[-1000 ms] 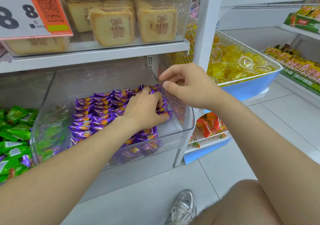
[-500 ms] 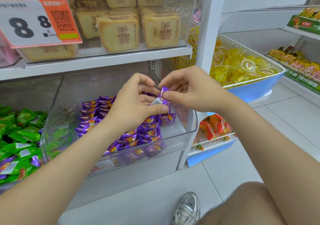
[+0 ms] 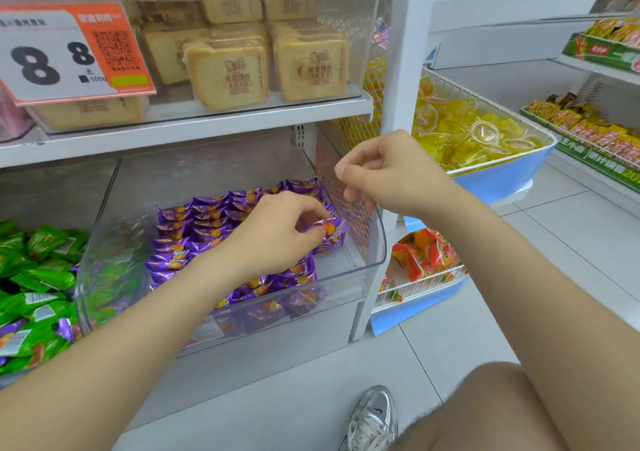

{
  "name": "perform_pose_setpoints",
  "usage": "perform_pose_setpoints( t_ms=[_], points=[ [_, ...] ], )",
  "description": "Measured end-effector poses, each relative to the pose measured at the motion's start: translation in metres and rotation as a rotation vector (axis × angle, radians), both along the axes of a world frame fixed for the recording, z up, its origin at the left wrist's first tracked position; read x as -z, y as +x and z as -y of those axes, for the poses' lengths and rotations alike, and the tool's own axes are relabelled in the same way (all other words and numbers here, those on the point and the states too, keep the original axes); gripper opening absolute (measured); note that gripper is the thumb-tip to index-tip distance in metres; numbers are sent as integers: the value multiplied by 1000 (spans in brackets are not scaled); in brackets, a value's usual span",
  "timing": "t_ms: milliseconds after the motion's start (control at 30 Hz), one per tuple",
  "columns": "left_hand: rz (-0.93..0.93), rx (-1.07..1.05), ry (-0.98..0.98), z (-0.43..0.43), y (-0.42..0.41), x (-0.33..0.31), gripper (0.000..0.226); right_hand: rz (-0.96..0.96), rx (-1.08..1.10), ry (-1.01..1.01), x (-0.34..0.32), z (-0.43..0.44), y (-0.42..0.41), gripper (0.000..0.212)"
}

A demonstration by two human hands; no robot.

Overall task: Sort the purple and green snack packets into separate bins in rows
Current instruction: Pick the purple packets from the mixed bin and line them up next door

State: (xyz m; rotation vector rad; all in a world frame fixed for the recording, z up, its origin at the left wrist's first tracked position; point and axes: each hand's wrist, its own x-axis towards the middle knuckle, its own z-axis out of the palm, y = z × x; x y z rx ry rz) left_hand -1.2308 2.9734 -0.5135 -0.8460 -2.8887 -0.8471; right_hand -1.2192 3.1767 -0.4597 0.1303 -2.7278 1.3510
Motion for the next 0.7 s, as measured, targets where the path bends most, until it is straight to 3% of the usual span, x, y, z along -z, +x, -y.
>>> perform_pose_setpoints(
  t_ms=[367,533,700],
  points=[
    [26,-36,-90,-27,-19,36,13,-39,67,-26,6,-2,-7,14],
    [-217,-77,-357,-27,-20,43,20,-31,56,-49,6,0,-7,15],
    [-306,-95,-457,-29,-18,41,21,-30,38,-56,5,1,-6,14]
  ],
)
